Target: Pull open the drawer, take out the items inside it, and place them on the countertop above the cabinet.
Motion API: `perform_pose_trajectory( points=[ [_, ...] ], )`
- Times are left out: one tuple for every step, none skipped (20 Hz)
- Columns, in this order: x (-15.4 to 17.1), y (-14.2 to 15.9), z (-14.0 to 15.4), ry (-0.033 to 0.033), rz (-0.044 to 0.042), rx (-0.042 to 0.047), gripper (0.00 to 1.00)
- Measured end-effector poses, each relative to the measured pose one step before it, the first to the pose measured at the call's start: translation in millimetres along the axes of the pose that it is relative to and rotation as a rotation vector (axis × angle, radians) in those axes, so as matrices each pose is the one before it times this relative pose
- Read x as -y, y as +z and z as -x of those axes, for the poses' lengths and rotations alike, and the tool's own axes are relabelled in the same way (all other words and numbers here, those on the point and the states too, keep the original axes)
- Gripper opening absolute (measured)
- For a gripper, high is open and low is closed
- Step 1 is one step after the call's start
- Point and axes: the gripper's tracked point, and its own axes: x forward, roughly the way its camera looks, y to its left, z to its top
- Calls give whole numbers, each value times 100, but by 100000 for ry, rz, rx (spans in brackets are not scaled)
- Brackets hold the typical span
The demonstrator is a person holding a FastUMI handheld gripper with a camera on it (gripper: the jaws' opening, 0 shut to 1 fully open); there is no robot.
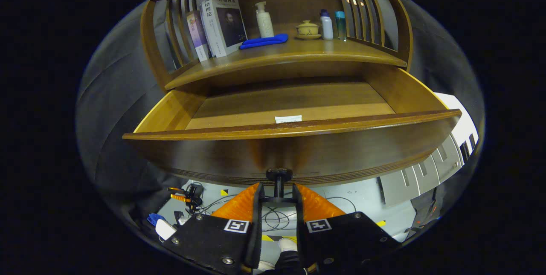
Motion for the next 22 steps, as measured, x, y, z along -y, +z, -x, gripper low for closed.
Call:
perform_pose_trajectory(
  points=[
    [-119,-477,40,-248,708,-985,35],
    [77,371,238,-882,246,1768,35],
    [72,-273,-404,-477,-147,-891,35],
    [-50,156,222,-302,-920,419,37],
    [-144,259,221,225,247,920,47],
    [74,714,419,-773,1633,2831,57],
    [-138,537,777,222,2731,2077,67],
    [-328,379,437,1274,2550,1624,77],
    [-165,164,505,1252,2512,742,87],
    [-145,64,670,970,2362,-125,98],
    [-127,171,649,719,1275,355,97],
    [-159,539,772,732,281,1199,98],
    [-179,641,690,534,-109,1529,98],
    [-91,866,531,526,63,1494,98],
    [-148,753,415,711,348,1183,97],
    [-81,932,327,954,492,1185,98],
    [-48,893,224,749,896,922,98],
    [57,1000,168,683,872,1029,97],
    [187,1090,-17,180,597,1259,97],
    [269,1180,-173,-142,364,1758,98],
    [418,886,-320,-819,84,605,97],
    [458,639,-550,-905,-425,-619,97]
  ],
)
